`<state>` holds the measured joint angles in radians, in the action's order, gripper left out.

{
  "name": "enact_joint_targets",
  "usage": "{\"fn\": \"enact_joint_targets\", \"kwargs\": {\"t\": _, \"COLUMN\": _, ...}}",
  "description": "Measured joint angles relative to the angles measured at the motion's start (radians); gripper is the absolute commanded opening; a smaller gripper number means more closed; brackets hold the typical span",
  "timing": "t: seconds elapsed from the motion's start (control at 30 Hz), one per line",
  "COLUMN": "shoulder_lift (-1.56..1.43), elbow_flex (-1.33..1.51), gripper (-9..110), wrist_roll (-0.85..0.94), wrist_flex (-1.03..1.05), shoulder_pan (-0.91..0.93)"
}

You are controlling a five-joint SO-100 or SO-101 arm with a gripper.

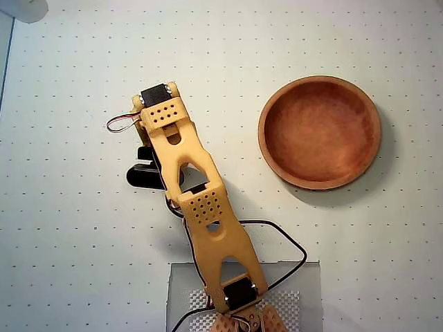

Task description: Grasp a clothespin and put it in the bowl.

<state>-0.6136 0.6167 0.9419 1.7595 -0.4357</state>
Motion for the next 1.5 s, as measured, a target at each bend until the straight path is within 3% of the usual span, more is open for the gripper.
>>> {"fn": "enact_joint_targets", "kwargs": {"t": 0.6, "shoulder_lift": -0.025, "elbow_flex": 0.000, "gripper": -3, "wrist_roll": 0.000, "wrist_flex": 0.000, "shoulder_pan": 0.006}}
{"fn": "enact_joint_targets", "kwargs": {"t": 1.17, "shoulder_lift": -0.574, "elbow_flex": 0.000, "gripper": -3, "wrist_roll": 0.034, "wrist_flex": 0.000, "shoulder_pan": 0.075}}
{"fn": "enact_joint_targets", "kwargs": {"t": 1.5, "shoulder_lift": -0.795, "elbow_flex": 0.242, "gripper": -3, "wrist_roll": 0.104, "wrist_flex": 0.000, "shoulder_pan": 0.311}}
